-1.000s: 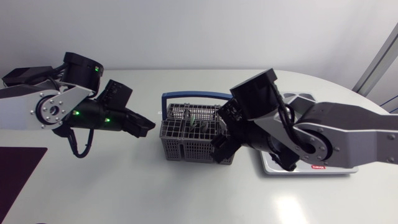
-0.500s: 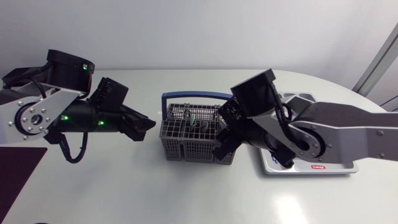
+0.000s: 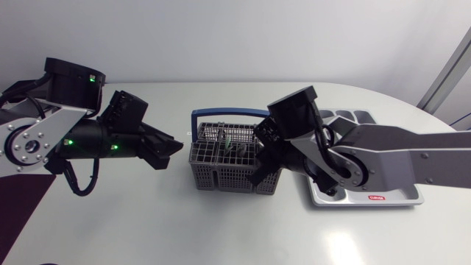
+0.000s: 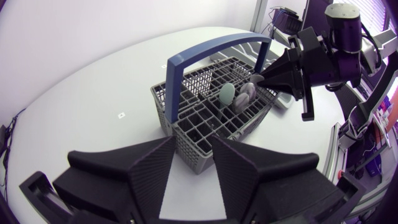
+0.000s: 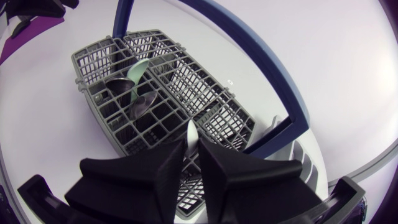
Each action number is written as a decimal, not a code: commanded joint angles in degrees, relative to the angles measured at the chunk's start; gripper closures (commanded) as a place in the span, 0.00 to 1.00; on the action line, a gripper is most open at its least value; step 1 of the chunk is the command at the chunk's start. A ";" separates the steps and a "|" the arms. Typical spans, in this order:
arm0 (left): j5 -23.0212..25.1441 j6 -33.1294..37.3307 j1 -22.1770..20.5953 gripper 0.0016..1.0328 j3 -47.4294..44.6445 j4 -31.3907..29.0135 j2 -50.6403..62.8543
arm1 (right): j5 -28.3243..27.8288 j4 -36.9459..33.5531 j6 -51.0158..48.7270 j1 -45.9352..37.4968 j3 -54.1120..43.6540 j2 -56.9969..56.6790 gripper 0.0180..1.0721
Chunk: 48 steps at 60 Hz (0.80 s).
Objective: Unload the cutlery basket into the drawer organizer.
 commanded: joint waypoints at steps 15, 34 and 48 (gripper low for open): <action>0.09 1.86 -0.79 0.52 -1.44 0.82 -2.85 | -0.01 -3.19 -3.38 1.98 0.02 -8.93 0.86; 0.09 1.86 -7.12 0.34 1.46 -1.46 -6.89 | -2.73 -11.37 -3.82 3.04 2.21 -18.51 0.85; 0.00 2.82 -10.28 0.22 0.75 -1.02 -6.72 | -2.73 -8.82 -2.67 2.25 -0.86 -16.22 0.38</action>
